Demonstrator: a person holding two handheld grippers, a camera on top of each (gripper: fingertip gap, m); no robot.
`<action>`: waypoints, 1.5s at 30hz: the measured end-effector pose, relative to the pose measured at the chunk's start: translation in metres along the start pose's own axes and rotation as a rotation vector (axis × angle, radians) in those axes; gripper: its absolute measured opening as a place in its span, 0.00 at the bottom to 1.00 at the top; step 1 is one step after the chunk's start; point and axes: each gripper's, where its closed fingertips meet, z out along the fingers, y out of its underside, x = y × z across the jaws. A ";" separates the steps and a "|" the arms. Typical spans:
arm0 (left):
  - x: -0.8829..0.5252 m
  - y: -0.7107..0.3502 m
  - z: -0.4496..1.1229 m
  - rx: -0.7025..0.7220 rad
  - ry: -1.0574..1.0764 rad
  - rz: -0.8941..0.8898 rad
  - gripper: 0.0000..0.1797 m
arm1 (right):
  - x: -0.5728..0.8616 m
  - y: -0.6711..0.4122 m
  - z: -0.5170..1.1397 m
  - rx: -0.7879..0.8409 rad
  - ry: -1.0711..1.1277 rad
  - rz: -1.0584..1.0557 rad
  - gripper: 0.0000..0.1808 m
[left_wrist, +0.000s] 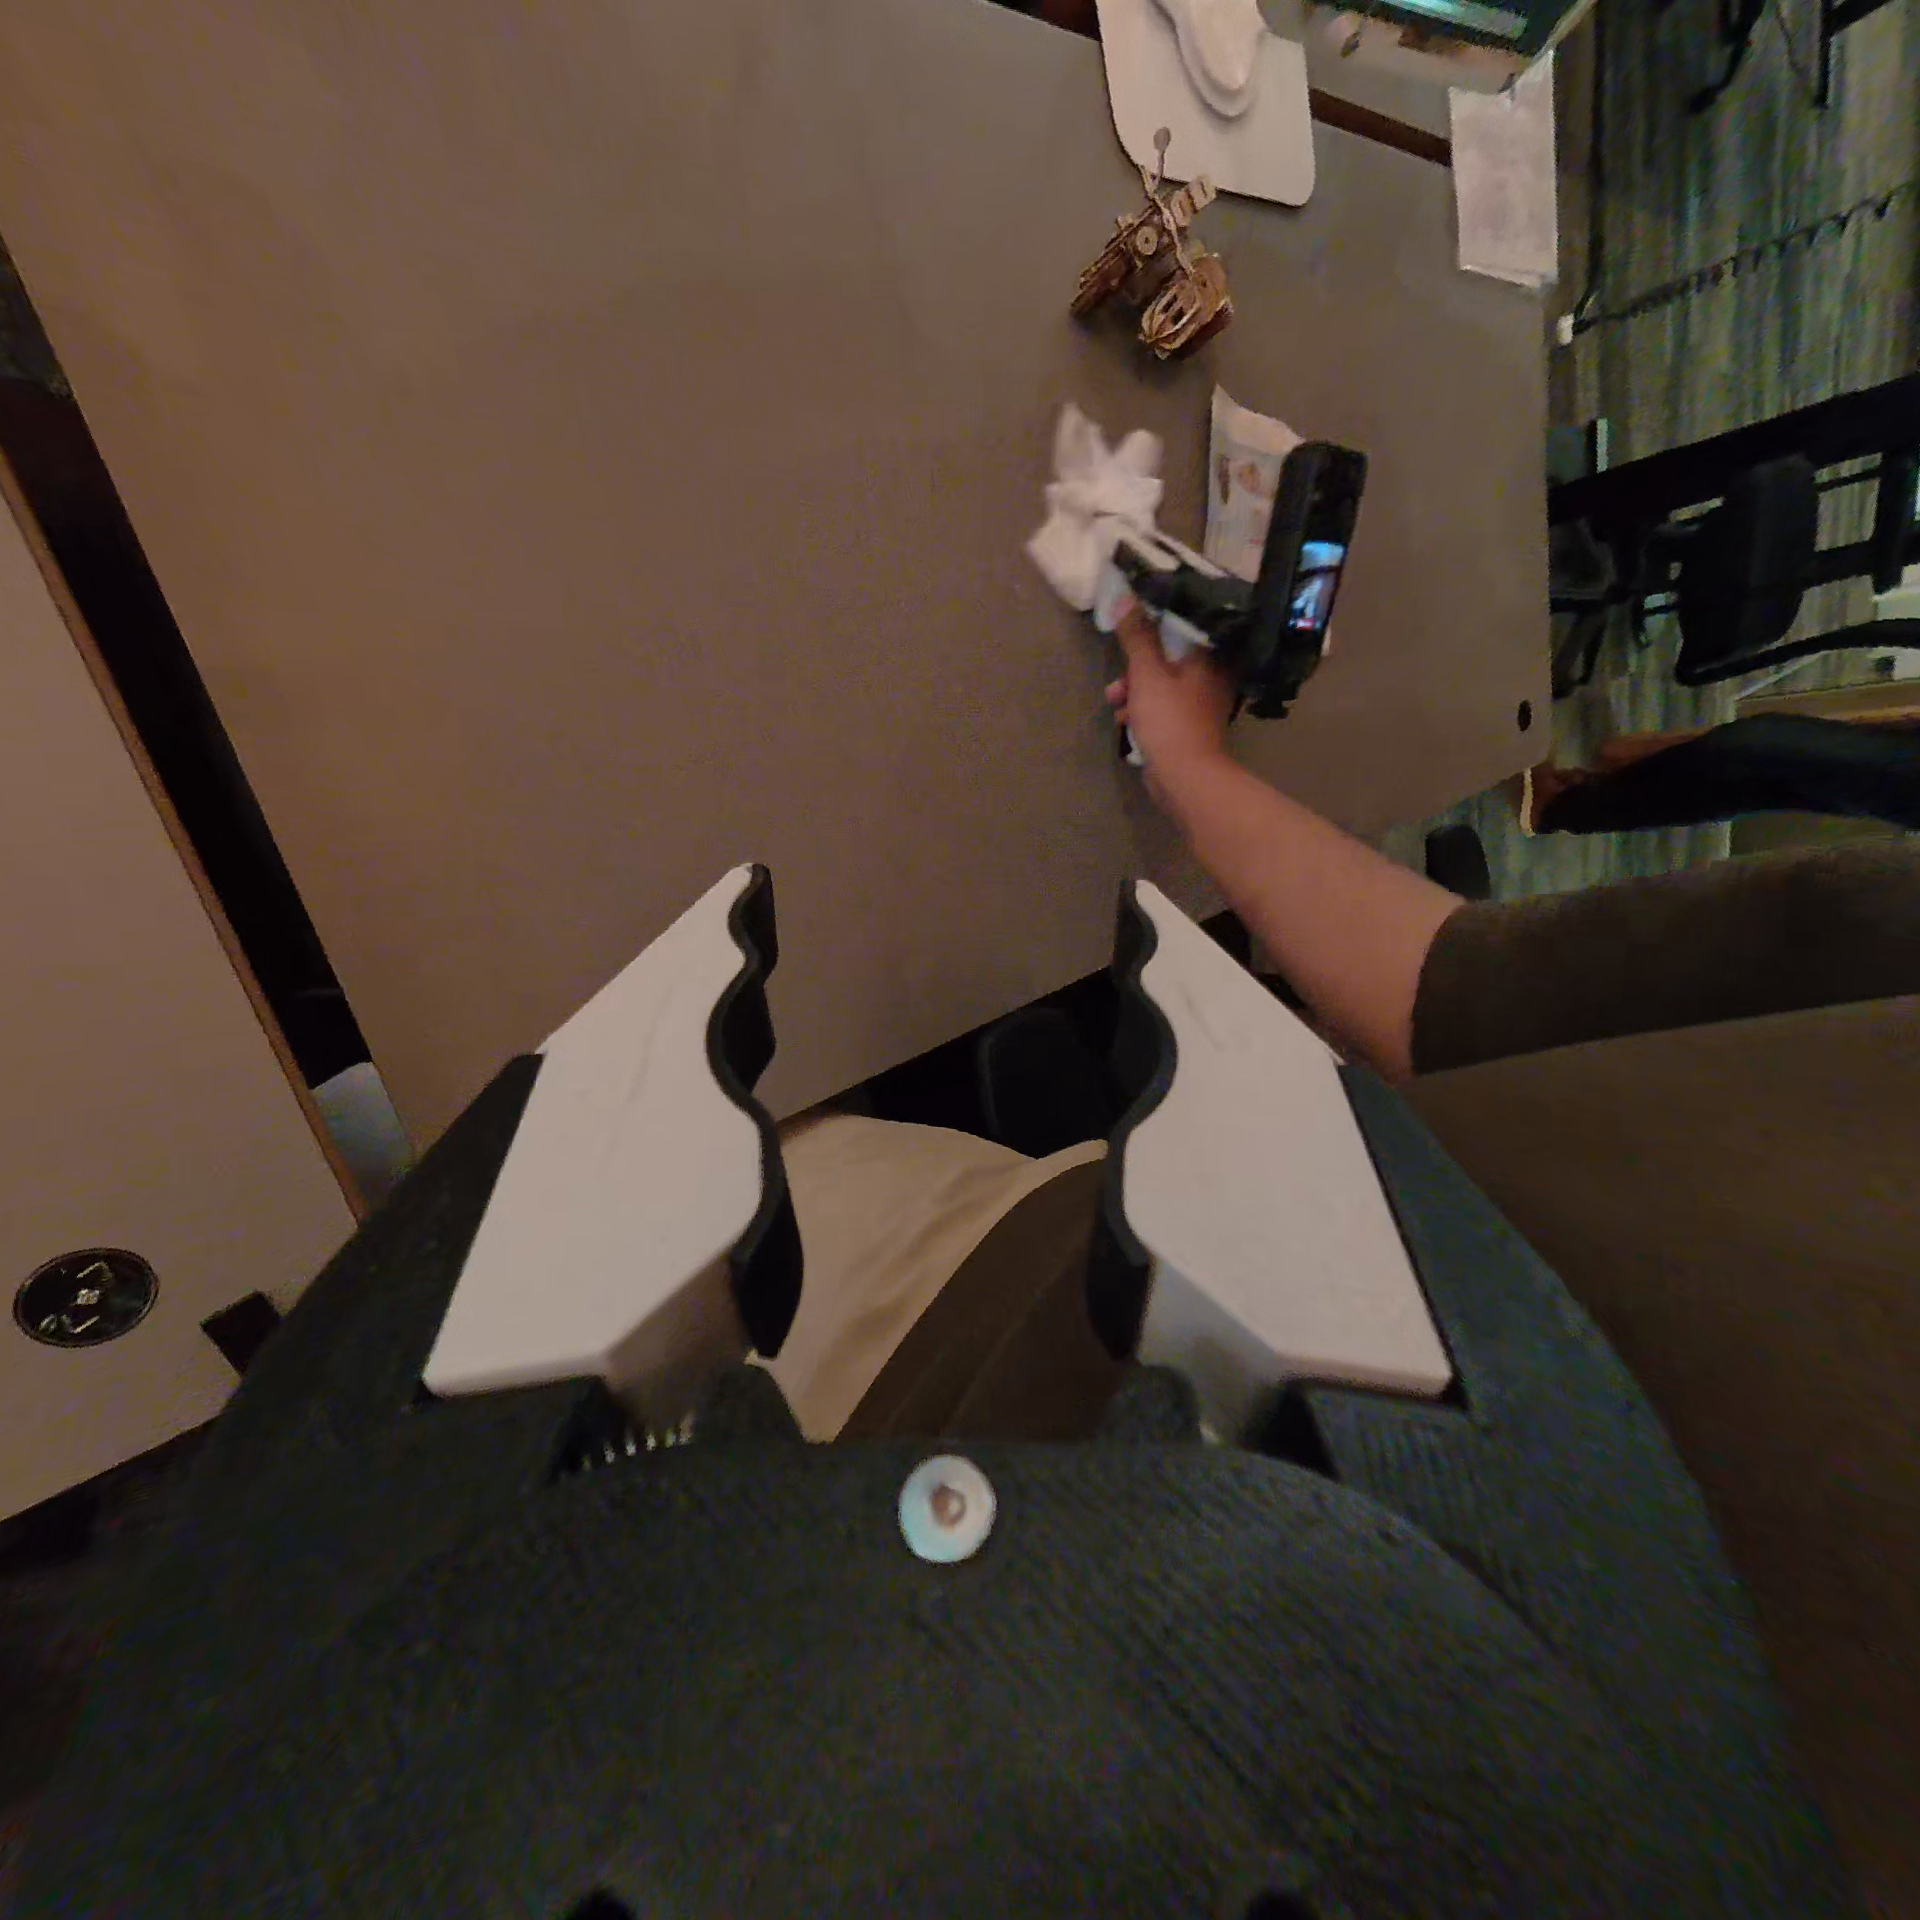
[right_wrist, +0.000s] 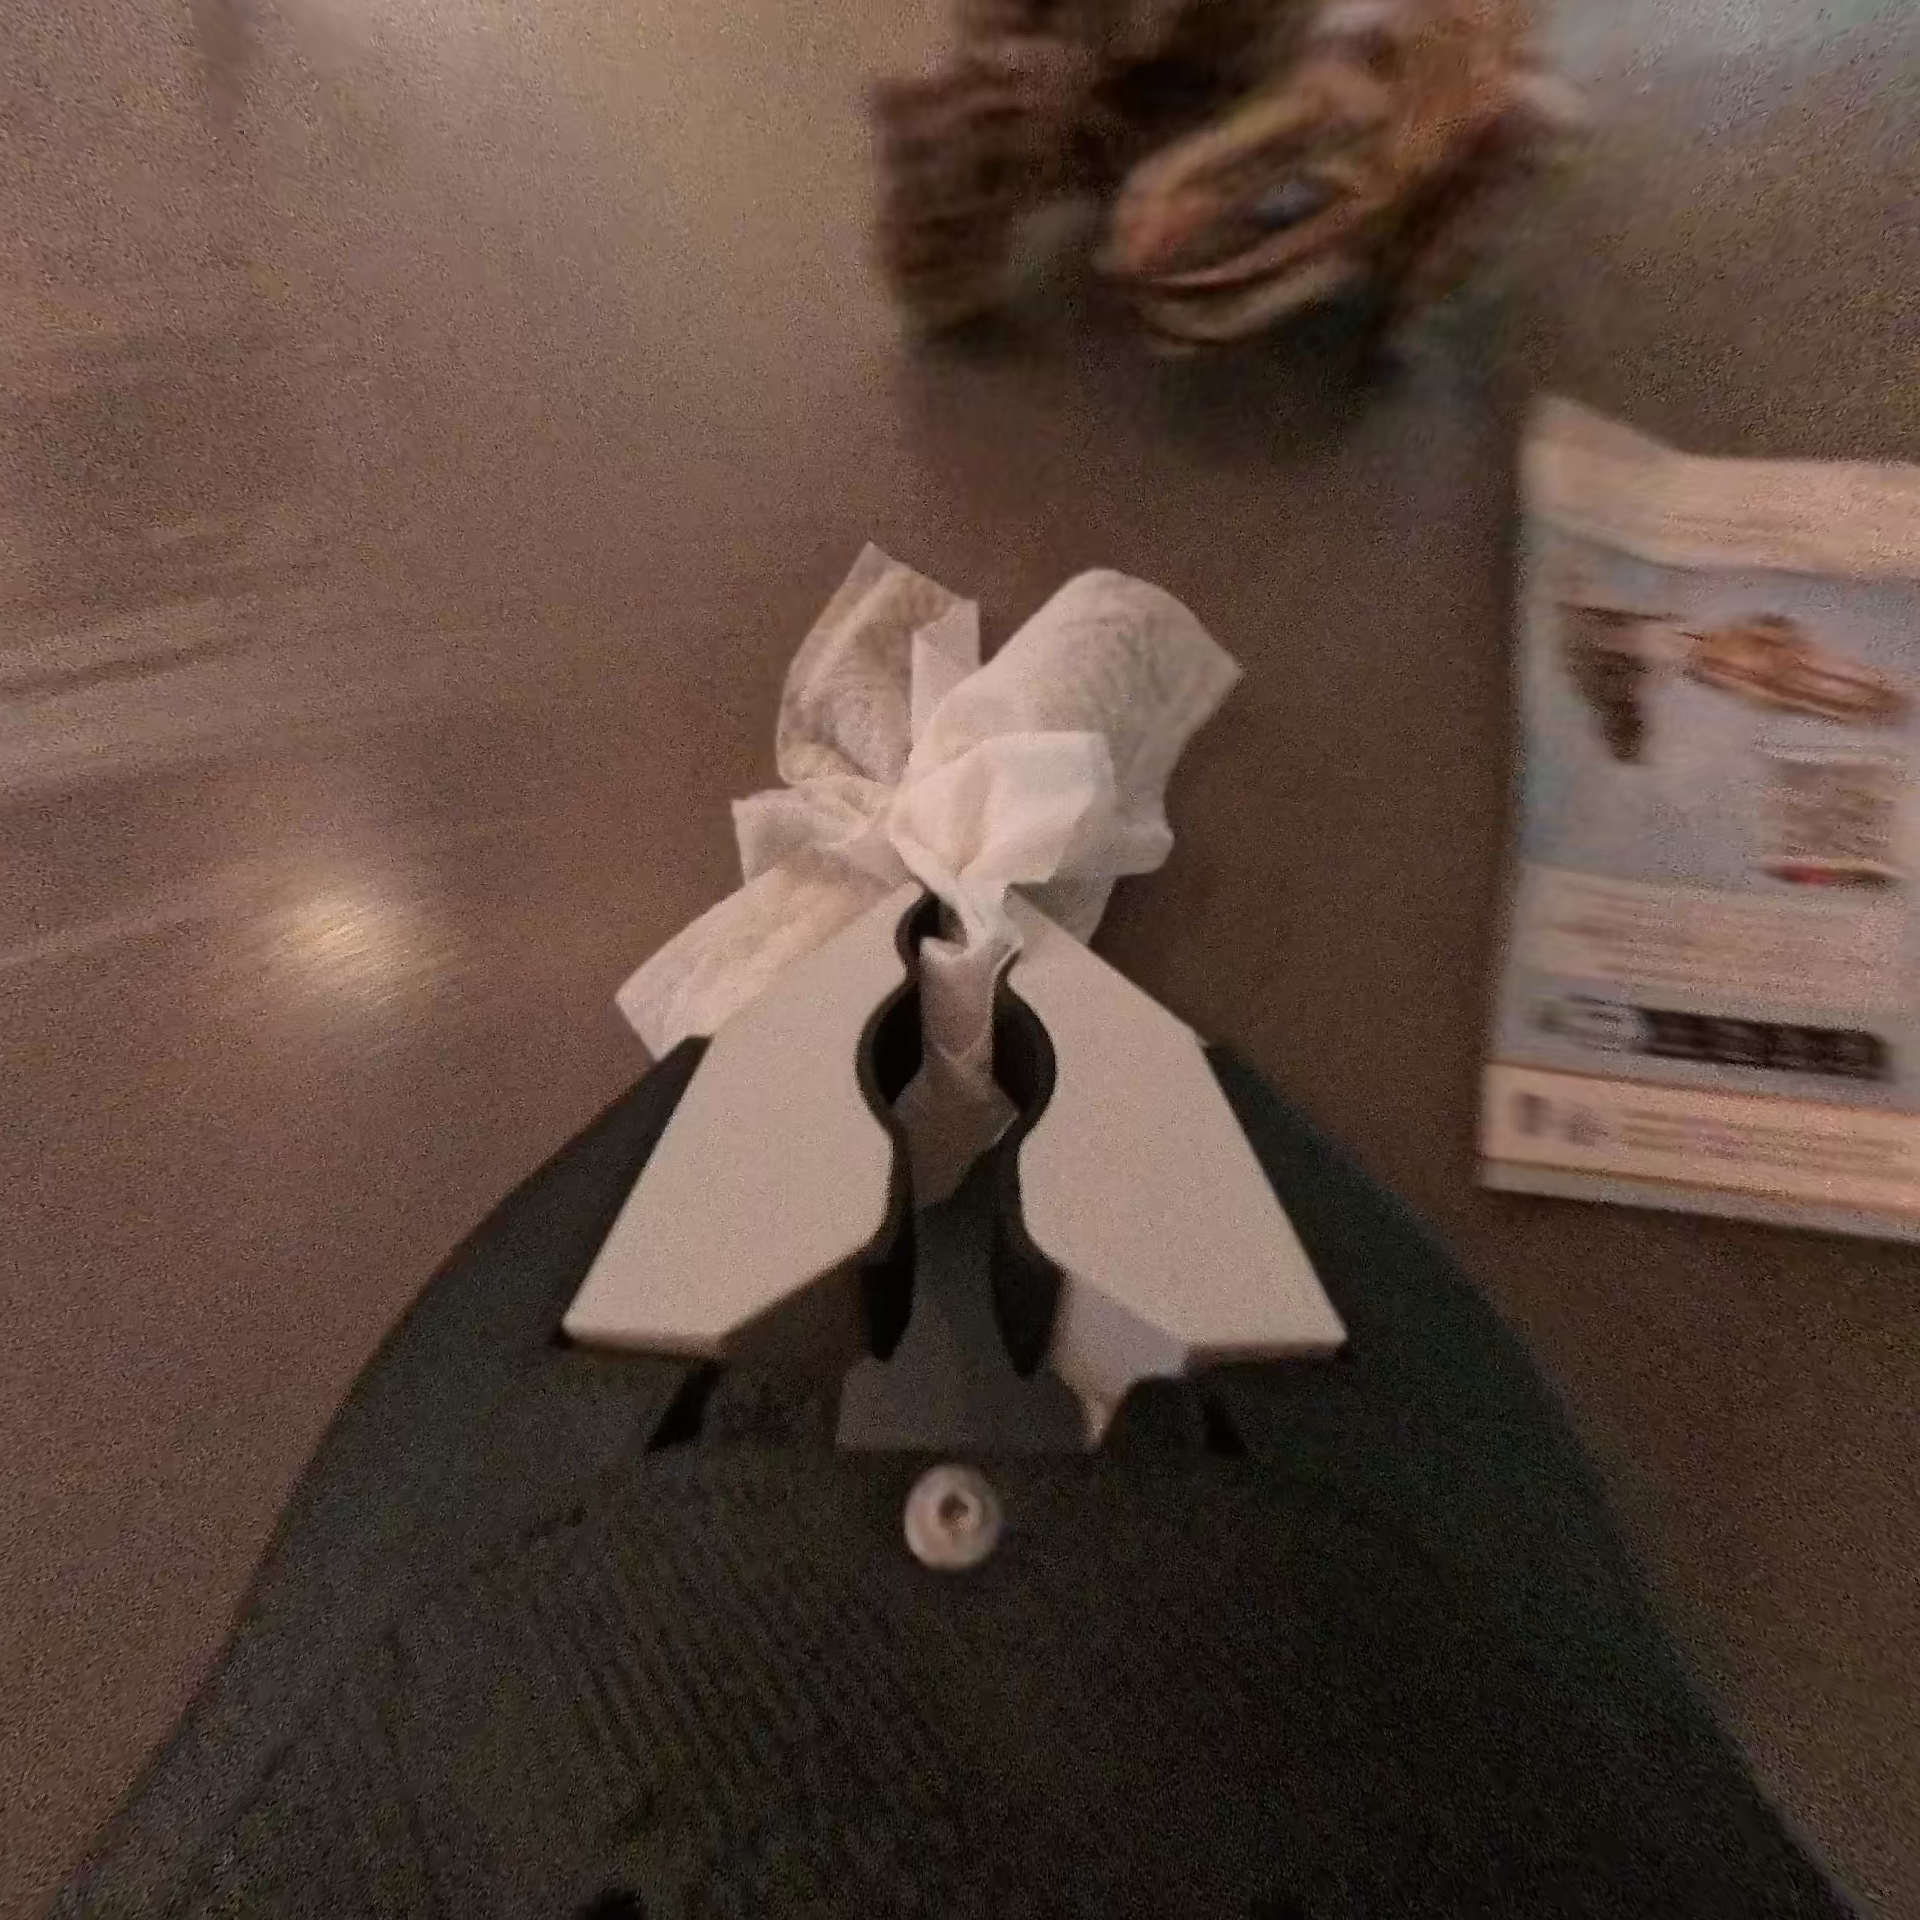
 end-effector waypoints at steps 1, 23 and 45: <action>0.000 0.000 -0.001 0.004 -0.002 0.004 0.34 | 0.006 -0.001 0.002 0.002 0.030 0.028 0.03; -0.015 0.016 -0.019 0.023 -0.029 -0.012 0.34 | -0.031 -0.004 0.001 0.019 -0.057 -0.059 0.03; -0.012 0.054 -0.016 0.013 0.052 -0.049 0.33 | -0.093 0.158 -0.144 -0.213 -0.906 -1.029 0.03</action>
